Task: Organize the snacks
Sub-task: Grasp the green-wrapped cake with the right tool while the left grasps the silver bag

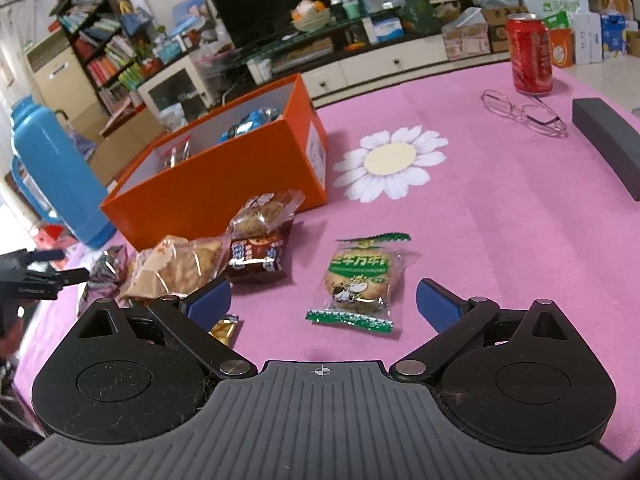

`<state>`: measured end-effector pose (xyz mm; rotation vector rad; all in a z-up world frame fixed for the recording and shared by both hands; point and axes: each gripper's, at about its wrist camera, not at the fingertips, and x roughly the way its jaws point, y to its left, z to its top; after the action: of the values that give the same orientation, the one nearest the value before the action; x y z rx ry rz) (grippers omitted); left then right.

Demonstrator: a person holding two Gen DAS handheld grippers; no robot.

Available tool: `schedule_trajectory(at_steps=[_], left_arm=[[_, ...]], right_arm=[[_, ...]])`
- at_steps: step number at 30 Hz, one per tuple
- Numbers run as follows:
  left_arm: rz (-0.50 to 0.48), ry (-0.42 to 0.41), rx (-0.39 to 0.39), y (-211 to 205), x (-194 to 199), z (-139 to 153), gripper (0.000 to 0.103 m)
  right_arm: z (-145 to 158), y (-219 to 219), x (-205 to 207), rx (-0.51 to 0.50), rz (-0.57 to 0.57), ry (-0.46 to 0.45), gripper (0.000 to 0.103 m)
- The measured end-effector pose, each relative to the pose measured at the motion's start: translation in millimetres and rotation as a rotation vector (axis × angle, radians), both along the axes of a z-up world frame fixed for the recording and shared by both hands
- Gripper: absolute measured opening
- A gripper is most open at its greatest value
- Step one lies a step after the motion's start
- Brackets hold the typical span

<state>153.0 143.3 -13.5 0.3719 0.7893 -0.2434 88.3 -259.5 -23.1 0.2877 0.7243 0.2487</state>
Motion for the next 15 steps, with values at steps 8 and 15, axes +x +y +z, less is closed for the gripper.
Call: schedule_trajectory(at_steps=[8,15], left_arm=[[-0.115,0.152,0.015,4.5,40.8,-24.8,0.096],[0.111,0.191,-0.032,5.5,37.5,-25.3,0.069]], right_arm=[[-8.8,10.4,8.0,-0.047,0.014,0.036,0.090],[-13.1,10.0,9.4,-0.077,0.008,0.046,0.090]])
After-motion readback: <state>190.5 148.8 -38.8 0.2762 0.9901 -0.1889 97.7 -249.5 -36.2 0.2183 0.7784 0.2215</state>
